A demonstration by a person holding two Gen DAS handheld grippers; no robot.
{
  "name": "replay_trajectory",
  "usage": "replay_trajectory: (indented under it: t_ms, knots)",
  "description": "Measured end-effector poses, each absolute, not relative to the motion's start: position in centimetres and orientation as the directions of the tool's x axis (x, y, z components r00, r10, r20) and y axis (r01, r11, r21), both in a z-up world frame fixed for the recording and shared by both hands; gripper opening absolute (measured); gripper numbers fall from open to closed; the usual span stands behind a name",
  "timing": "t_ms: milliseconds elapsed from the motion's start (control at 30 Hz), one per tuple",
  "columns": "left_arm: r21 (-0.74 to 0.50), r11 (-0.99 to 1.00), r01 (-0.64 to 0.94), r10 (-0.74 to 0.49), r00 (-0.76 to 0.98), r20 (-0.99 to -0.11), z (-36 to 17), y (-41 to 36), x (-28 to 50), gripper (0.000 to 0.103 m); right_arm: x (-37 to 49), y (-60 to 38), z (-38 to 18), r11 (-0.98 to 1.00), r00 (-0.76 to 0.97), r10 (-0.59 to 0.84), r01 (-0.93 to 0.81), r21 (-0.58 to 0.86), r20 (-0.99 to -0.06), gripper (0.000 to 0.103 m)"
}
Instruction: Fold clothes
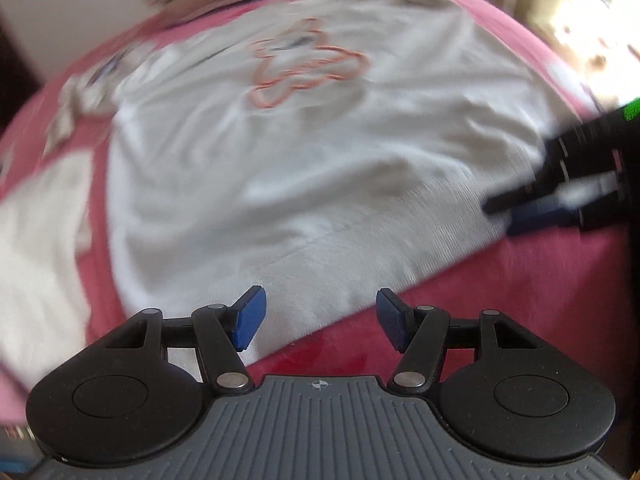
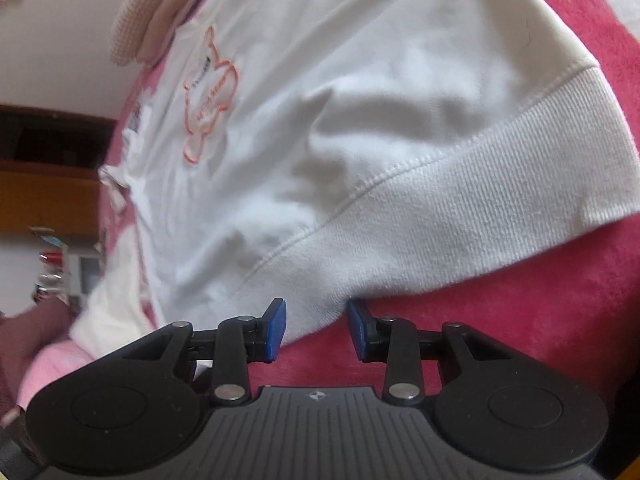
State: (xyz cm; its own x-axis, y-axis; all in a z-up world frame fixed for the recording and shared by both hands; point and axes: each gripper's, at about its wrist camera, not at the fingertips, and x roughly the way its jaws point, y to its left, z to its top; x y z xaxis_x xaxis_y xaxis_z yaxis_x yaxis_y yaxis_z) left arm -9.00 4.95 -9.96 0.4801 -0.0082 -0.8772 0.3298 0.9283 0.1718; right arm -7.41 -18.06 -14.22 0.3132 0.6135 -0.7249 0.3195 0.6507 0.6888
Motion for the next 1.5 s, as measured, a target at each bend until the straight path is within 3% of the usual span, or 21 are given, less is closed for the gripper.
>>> replay_trajectory:
  t_ms: [133, 433, 567, 633, 933, 1167, 1300, 1500]
  knots:
    - [0.184, 0.891, 0.416, -0.036, 0.468, -0.883, -10.9, 3.3, -9.2, 0.061, -7.2, -18.6, -14.3, 0.612, 0.337, 0.634, 0.333, 0.718, -0.696, 0.037]
    - [0.181, 0.878, 0.442, -0.073, 0.499, -0.863, -10.7, 2.5, -8.8, 0.056, -6.2, -20.1, -14.4, 0.486, 0.389, 0.699, 0.357, 0.798, -0.6, 0.037]
    - [0.198, 0.872, 0.447, -0.075, 0.522, -0.85, -10.5, 2.6, -8.8, 0.042, -5.9, -20.9, -14.8, 0.409, 0.406, 0.733, 0.379, 0.83, -0.546, 0.037]
    - [0.191, 0.878, 0.44, -0.083, 0.531, -0.843, -10.2, 2.8, -8.6, 0.04, -5.9, -21.2, -14.9, 0.381, 0.413, 0.744, 0.383, 0.841, -0.525, 0.037]
    - [0.102, 0.916, 0.387, -0.121, 0.511, -0.851, -9.6, 4.5, -7.3, 0.041, -5.9, -21.5, -14.6, 0.343, 0.402, 0.785, 0.353, 0.871, -0.472, 0.037]
    - [0.108, 0.93, 0.352, -0.084, 0.488, -0.869, -9.4, 5.6, -6.5, 0.044, -5.6, -21.3, -14.3, 0.414, 0.393, 0.754, 0.338, 0.846, -0.526, 0.037]
    - [0.126, 0.959, 0.253, -0.017, 0.499, -0.866, -6.7, 9.8, -6.3, 0.054, -6.0, -20.5, -13.2, 0.501, 0.37, 0.729, 0.285, 0.817, -0.576, 0.037]
    - [-0.088, 0.992, -0.092, -0.041, 0.424, -0.905, -4.3, 20.6, -5.3, 0.056, -6.8, -16.9, -11.7, 0.644, 0.305, 0.704, 0.108, 0.757, -0.642, 0.037]
